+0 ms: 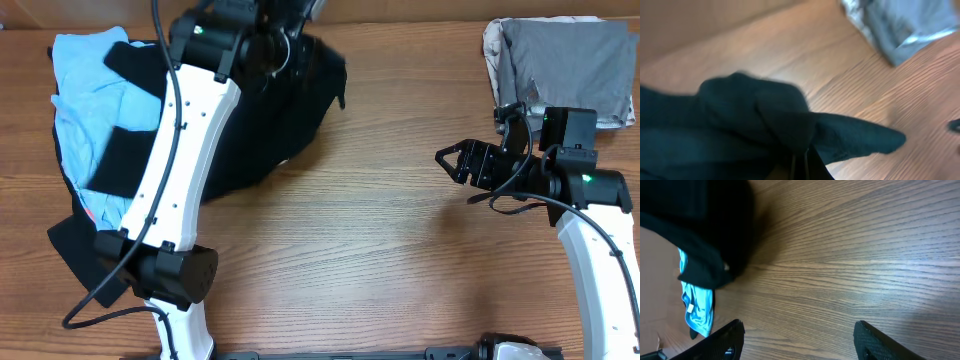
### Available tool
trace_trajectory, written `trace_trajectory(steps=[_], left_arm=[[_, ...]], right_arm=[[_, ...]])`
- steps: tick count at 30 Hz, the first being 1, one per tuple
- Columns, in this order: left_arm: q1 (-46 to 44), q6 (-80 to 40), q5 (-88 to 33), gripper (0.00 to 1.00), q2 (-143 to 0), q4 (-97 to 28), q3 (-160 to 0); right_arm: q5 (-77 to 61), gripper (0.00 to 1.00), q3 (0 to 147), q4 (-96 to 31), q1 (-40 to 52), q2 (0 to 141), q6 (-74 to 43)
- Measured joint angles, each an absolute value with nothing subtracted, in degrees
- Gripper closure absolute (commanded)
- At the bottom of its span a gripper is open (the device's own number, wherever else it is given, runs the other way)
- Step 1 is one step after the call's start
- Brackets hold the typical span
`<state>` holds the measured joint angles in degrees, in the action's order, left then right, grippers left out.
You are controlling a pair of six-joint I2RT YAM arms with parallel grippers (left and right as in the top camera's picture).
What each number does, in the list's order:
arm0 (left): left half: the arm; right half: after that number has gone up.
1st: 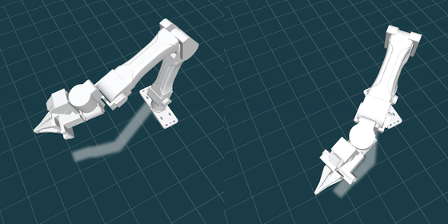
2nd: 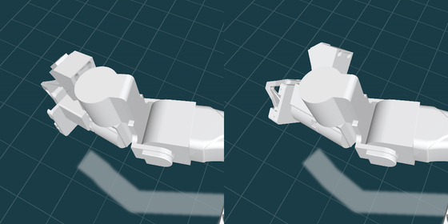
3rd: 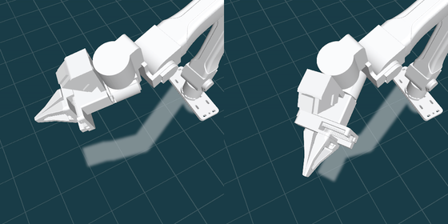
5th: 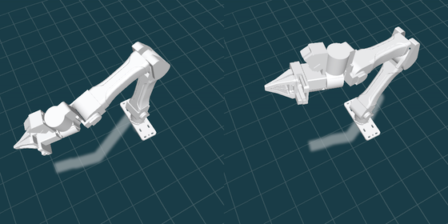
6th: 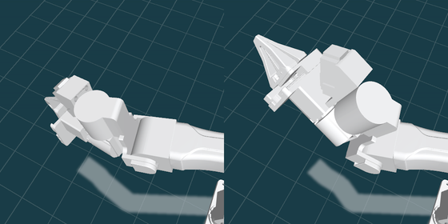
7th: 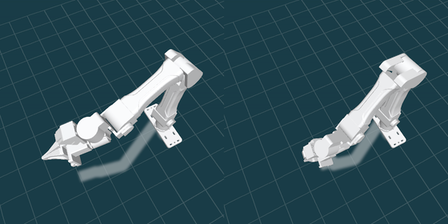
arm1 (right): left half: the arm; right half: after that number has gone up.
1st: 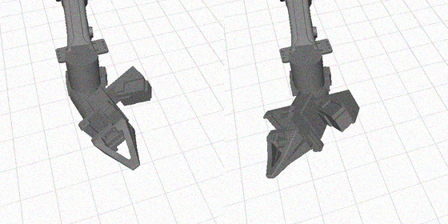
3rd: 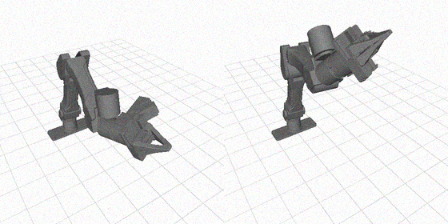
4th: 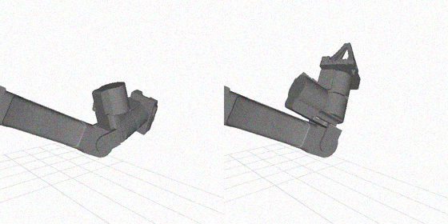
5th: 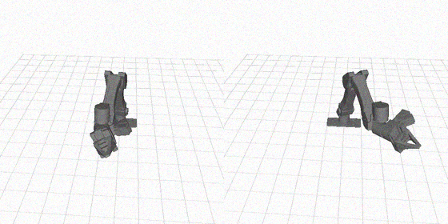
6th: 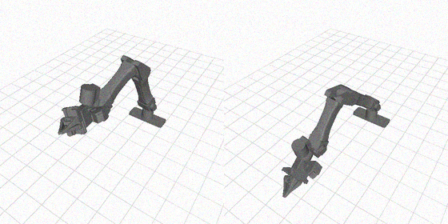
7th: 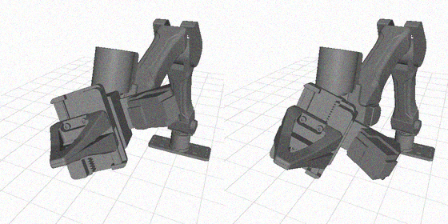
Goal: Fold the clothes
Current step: 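Drag the black shirt rightward with the left gripper, spreading it out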
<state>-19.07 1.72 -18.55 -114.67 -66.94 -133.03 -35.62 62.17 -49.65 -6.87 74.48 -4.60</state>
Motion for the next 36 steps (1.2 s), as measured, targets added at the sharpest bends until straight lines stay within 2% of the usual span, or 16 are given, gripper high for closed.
trace_trajectory(steps=[6,15,19,20,21,24,25,29,36], left_arm=[[-22.04,1.43,-23.64,0.96,-114.67,-61.89,-134.02],[-30.41,1.45,-25.08,0.96,-115.72,-57.84,-134.21],[-33.10,1.41,-25.10,0.89,-119.31,-53.47,-134.32],[-33.63,1.21,-25.08,0.82,-120.55,-52.01,-134.32],[-34.11,1.02,-25.08,0.71,-121.84,-50.46,-134.32],[-35.29,-0.10,-25.32,0.10,-125.69,-46.15,-134.32],[-35.57,-0.27,-25.54,0.00,-126.67,-44.86,-134.32],[-36.03,-0.75,-25.96,0.00,-128.51,-42.72,-134.30],[-32.42,-1.13,-23.20,0.00,-128.49,-46.98,-135.22]], right_arm=[[-35.48,0.26,62.17,-49.82,-6.87,74.48,-4.64],[-33.89,0.27,62.17,-50.19,-7.64,74.48,-4.69],[-33.67,0.26,62.17,-51.29,-11.31,74.48,-4.67],[-33.63,0.27,62.17,-51.79,-12.78,74.48,-4.71],[-33.52,0.26,62.17,-52.36,-14.26,74.48,-4.69],[-33.34,0.26,62.17,-53.80,-19.03,74.48,-4.71],[-33.39,0.25,62.17,-54.13,-20.56,74.48,-4.69],[-33.30,0.23,62.17,-54.74,-25.19,73.91,-4.71],[-33.21,0.22,62.17,-54.74,-25.28,71.72,-4.69]])
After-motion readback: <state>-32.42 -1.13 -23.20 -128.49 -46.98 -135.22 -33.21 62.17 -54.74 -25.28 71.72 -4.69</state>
